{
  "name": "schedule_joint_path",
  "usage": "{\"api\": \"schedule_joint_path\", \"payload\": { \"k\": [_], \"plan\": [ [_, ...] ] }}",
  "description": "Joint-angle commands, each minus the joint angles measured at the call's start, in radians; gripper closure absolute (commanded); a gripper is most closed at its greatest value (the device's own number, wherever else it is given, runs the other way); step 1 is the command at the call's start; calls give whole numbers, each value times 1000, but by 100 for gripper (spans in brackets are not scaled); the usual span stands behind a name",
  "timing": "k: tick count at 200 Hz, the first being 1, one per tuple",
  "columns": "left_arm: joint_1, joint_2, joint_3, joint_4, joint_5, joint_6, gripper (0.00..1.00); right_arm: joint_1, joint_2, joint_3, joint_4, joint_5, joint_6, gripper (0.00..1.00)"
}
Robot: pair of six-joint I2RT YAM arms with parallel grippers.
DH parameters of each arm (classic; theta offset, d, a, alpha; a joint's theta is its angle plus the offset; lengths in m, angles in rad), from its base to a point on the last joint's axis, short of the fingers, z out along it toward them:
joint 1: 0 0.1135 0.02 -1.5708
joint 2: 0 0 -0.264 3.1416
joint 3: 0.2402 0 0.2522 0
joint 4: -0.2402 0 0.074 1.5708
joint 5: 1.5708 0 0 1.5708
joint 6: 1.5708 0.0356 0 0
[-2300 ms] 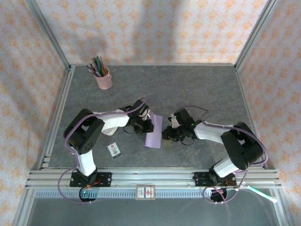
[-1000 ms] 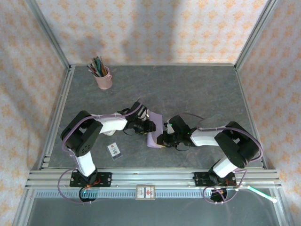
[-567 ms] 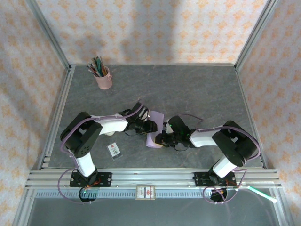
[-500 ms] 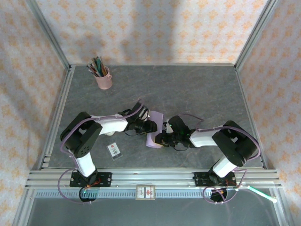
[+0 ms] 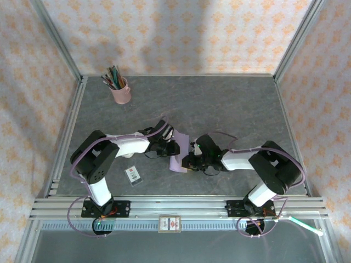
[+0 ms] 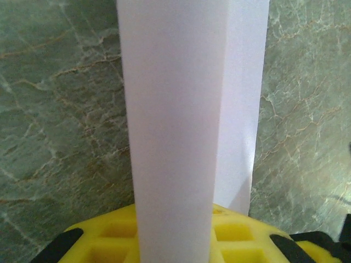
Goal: Fold a paper plane with a square sheet of paper (pick it up from the middle)
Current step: Fold the square sheet of paper at the center of the table.
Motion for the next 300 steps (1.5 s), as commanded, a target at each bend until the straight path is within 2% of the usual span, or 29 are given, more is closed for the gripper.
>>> {"api": "schedule_joint_path", "payload": {
  "k": [1, 73, 109, 211, 248, 300],
  "plan": [
    [-7, -10, 23, -75, -24, 44, 76, -39, -62, 45, -139, 58, -100, 86],
    [-7, 1, 6, -84, -15, 80, 74, -210, -101, 125, -292, 86, -227, 85],
    [-9, 7, 9, -109, -26, 111, 72, -251, -86, 166, -312, 89, -252, 85],
    [-25, 61, 60, -239, -108, 210, 64, -274, -53, 188, -317, 78, -279, 85],
    [-29, 75, 68, -265, -129, 234, 61, -274, 1, 215, -240, 20, -230, 84],
    [-30, 82, 70, -282, -136, 250, 64, -274, 110, 286, -190, 25, -209, 83]
  ]
}}
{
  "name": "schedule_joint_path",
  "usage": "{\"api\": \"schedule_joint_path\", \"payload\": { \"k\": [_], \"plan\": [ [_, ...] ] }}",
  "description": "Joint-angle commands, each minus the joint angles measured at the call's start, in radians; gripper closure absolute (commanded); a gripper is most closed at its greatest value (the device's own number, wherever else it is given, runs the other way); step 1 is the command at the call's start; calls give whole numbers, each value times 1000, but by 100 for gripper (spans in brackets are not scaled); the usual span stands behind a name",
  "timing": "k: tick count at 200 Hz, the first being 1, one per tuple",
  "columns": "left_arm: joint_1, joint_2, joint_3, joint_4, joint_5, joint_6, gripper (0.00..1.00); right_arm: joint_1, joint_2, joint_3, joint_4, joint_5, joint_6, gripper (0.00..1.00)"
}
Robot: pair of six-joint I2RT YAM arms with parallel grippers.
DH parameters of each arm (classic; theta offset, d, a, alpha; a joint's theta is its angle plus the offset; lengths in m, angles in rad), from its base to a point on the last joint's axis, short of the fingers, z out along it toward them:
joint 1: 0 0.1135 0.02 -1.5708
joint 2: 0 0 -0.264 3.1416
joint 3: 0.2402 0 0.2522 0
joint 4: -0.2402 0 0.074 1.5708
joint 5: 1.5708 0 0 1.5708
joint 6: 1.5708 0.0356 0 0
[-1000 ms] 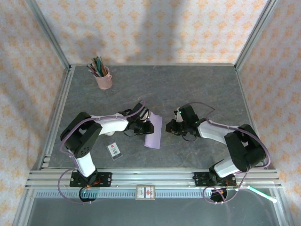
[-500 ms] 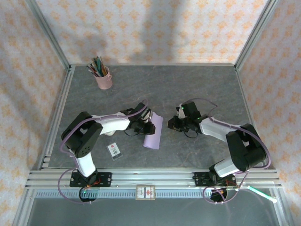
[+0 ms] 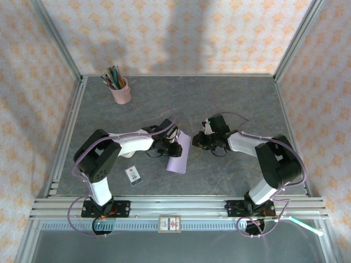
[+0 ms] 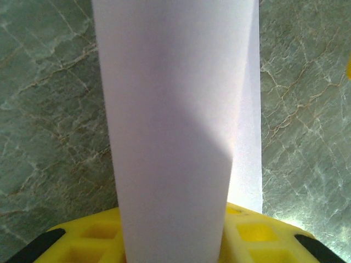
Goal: Fold a paper plane with a square sheet of paper (pick it up from the middle)
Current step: Fold the square sheet of paper at the center of the table.
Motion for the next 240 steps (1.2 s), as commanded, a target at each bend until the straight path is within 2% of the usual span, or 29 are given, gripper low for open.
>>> {"api": "schedule_joint_path", "payload": {
  "k": [1, 65, 138, 240],
  "plan": [
    [-4, 48, -15, -141, -77, 31, 64, -7, 45, 44, 48, -5, 16, 83],
    [-4, 47, -2, -146, -39, 43, 70, -7, 177, 123, 70, -4, 8, 85],
    [-6, 70, 22, -203, -44, 104, 69, -7, 235, 151, 62, 8, -11, 85],
    [-6, 100, 74, -290, -160, 171, 64, -7, 264, 182, 47, 3, -30, 86]
  ]
}}
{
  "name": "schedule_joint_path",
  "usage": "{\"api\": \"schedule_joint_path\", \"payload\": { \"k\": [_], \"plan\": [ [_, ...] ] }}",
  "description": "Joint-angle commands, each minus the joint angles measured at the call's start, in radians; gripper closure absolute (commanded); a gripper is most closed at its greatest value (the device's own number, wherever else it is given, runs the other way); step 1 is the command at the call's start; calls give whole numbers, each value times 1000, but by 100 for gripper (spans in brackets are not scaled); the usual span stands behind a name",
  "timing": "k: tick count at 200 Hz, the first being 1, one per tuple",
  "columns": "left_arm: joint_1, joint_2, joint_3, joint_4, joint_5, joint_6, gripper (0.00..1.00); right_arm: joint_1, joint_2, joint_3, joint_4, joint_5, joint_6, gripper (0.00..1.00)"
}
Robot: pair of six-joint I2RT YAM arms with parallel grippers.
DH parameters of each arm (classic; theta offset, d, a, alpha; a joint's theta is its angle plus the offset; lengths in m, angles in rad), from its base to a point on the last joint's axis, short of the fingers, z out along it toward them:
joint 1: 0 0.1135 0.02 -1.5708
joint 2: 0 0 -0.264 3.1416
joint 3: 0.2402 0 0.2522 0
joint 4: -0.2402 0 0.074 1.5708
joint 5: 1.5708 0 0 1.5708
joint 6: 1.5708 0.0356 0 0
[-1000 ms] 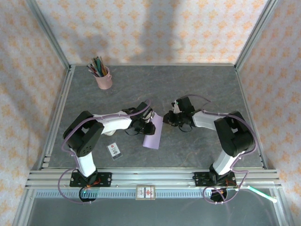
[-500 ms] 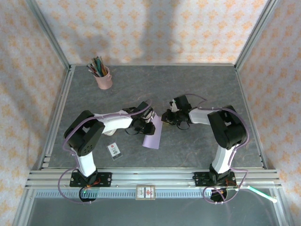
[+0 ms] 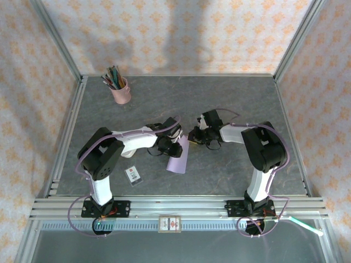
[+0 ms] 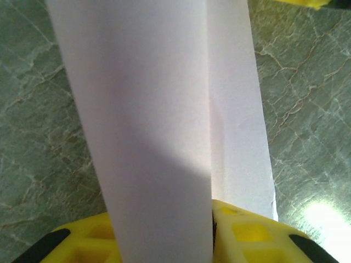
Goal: Fold a paper plane with a square sheet of paper (pick it up from the middle)
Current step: Fold the square sheet of paper at the center of the table.
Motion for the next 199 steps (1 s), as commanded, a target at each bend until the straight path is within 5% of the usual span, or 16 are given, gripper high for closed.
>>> {"api": "schedule_joint_path", "payload": {
  "k": [1, 199],
  "plan": [
    [7, 53, -21, -155, -122, 36, 64, 3, 48, 31, 25, 37, -25, 86],
    [9, 62, -98, -80, -144, -58, 63, 0, 13, 38, -36, 37, -77, 86]
  ]
}}
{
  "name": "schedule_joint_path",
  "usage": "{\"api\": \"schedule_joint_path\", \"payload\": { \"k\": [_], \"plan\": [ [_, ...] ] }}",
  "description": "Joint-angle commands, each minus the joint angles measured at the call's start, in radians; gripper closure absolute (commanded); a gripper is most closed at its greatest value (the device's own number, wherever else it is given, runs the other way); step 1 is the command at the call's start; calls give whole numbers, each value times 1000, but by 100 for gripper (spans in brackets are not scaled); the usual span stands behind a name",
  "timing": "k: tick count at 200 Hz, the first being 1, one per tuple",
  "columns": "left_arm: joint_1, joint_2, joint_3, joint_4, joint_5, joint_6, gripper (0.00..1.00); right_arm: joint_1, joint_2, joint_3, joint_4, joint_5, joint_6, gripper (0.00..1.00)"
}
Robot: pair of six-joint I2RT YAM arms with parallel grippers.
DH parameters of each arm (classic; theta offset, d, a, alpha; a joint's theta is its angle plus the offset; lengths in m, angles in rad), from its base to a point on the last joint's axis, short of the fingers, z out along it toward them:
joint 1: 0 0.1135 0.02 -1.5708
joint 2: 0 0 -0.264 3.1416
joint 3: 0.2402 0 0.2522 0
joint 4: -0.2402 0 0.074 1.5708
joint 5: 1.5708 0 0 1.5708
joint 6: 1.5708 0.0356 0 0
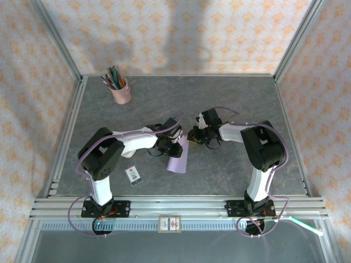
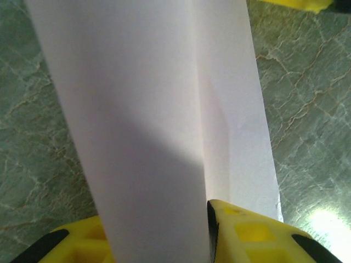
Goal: Fold a paper plane with a square sheet of paper (pick it up from the middle)
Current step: Fold the square sheet of paper at the center of the table.
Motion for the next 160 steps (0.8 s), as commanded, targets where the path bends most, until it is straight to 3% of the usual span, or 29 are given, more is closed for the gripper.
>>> {"api": "schedule_joint_path", "payload": {
  "k": [1, 160],
  "plan": [
    [13, 61, -81, -105, -126, -37, 63, 0, -1, 11, -7, 43, -20, 86],
    [13, 51, -143, -18, -119, -117, 60, 0, -3, -20, 15, 41, -5, 86]
  ]
}}
